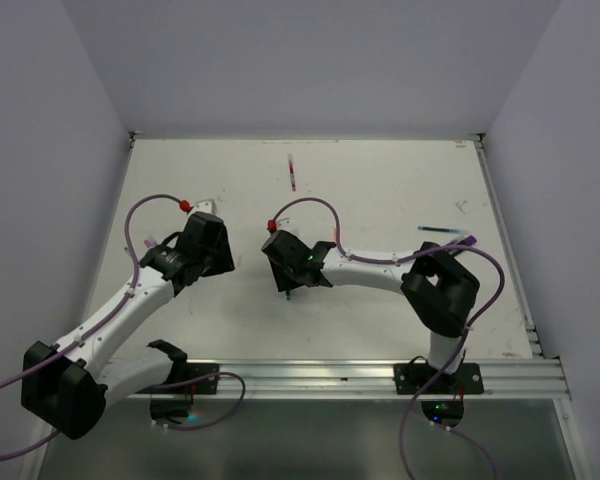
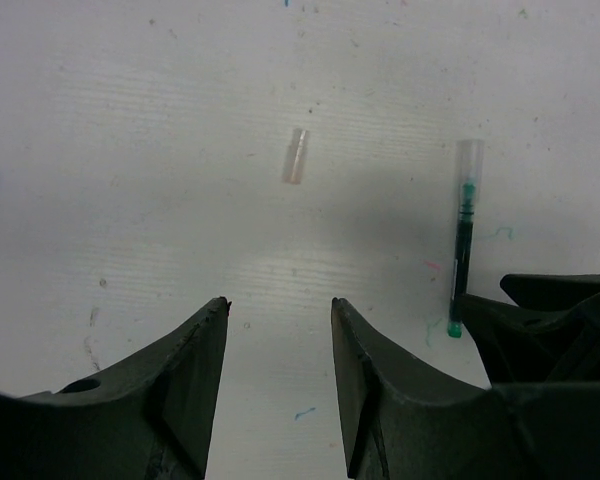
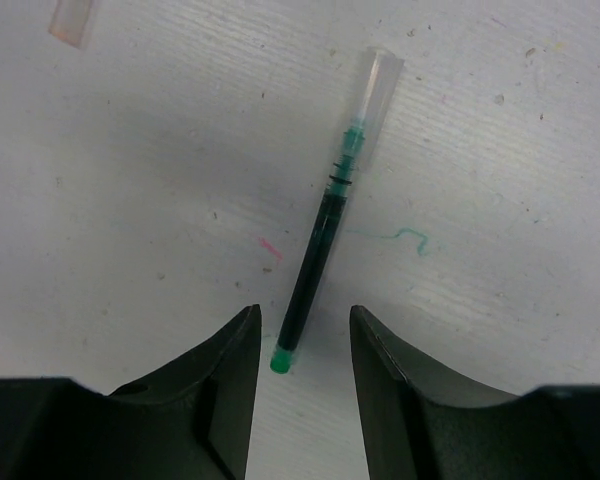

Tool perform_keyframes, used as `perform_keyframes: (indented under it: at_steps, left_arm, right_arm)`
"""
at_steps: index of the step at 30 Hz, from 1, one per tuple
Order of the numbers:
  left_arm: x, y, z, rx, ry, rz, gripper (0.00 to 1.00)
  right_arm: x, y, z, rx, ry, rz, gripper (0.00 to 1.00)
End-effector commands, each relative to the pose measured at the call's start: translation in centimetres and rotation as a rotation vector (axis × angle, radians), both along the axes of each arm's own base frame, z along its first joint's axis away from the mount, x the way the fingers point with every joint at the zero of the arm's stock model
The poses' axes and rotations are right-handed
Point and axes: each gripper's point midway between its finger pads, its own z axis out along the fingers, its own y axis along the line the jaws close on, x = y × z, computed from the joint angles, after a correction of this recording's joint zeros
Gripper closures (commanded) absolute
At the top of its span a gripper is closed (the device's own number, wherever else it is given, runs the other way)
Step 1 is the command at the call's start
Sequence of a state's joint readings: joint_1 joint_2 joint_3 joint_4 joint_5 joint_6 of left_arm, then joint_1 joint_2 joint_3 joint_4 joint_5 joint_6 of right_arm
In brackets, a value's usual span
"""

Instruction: Open the pen caps

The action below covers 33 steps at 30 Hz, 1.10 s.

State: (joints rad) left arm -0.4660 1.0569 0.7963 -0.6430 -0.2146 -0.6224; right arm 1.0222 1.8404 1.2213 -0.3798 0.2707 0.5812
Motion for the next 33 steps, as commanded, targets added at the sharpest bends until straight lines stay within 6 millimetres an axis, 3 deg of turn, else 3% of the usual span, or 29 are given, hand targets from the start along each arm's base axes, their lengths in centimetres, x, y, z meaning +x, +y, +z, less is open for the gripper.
perform_keyframes:
  at_steps: [1, 7, 13, 16, 17, 18, 20, 22, 23, 25, 26, 27, 28, 30, 33]
  left_arm:
    - [0.2, 1.1, 0.8, 0.007, -0.012, 0.122, 0.51]
    - [0.2, 1.4, 3.2, -0.070, -0.087, 0.198, 0.51]
    - [-0.1, 1.7, 3.4, -0.068, -0.067, 0.227, 0.51]
    - [-0.1, 1.2, 3.0, -0.082, -0.052, 0.216, 0.51]
    - [-0.1, 0.9, 2.9, -0.092, -0.045, 0.207, 0.51]
    - [-0.1, 0.7, 2.9, -0.101, -0.045, 0.203, 0.51]
    - [0.0, 0.4, 3.0, -0.110, -0.046, 0.193, 0.51]
    - [0.2, 0.0, 3.3, -0.127, -0.050, 0.176, 0.51]
    - [0.2, -0.5, 3.4, -0.147, -0.046, 0.160, 0.51]
    - [0.5, -1.4, 3.8, -0.190, -0.053, 0.141, 0.51]
    - [0.3, -2.4, 3.9, -0.234, -0.038, 0.110, 0.51]
    - [0.7, -3.2, 4.0, -0.276, -0.048, 0.098, 0.51]
    - [0.7, -3.9, 4.0, -0.307, -0.044, 0.080, 0.52]
    - [0.8, -5.5, 3.6, -0.378, -0.021, 0.044, 0.53]
    - [0.7, -7.4, 3.0, -0.461, 0.004, -0.005, 0.55]
  right_arm:
    - [0.9, 1.8, 0.3, 0.048, -0.019, -0.033, 0.56]
    - [1.0, 1.8, -1.1, 0.032, -0.009, -0.052, 0.63]
    - [0.8, 1.4, -2.0, 0.000, -0.007, -0.058, 0.68]
    - [0.7, 1.3, -2.7, -0.018, 0.001, -0.055, 0.80]
    - [0.6, 1.1, -3.2, -0.030, 0.008, -0.053, 0.92]
    - [0.6, 0.9, -3.5, -0.042, 0.012, -0.055, 0.97]
    - [0.7, 0.9, -3.6, -0.048, 0.008, -0.047, 1.00]
    - [0.7, 0.8, -3.0, -0.048, -0.013, -0.025, 1.00]
    - [1.0, 1.2, -1.4, -0.009, -0.044, -0.017, 1.00]
    - [0.6, 0.6, -0.1, 0.009, -0.073, 0.031, 1.00]
    - [0.7, 0.9, 0.9, 0.049, -0.097, 0.048, 1.00]
    - [0.2, 1.1, 3.2, 0.110, -0.118, 0.083, 1.00]
    - [-0.5, 0.3, 2.9, 0.109, -0.110, 0.096, 1.00]
    - [-1.4, 0.5, 4.8, 0.179, -0.117, 0.126, 1.00]
    - [-2.5, 0.2, 5.3, 0.233, -0.104, 0.147, 1.00]
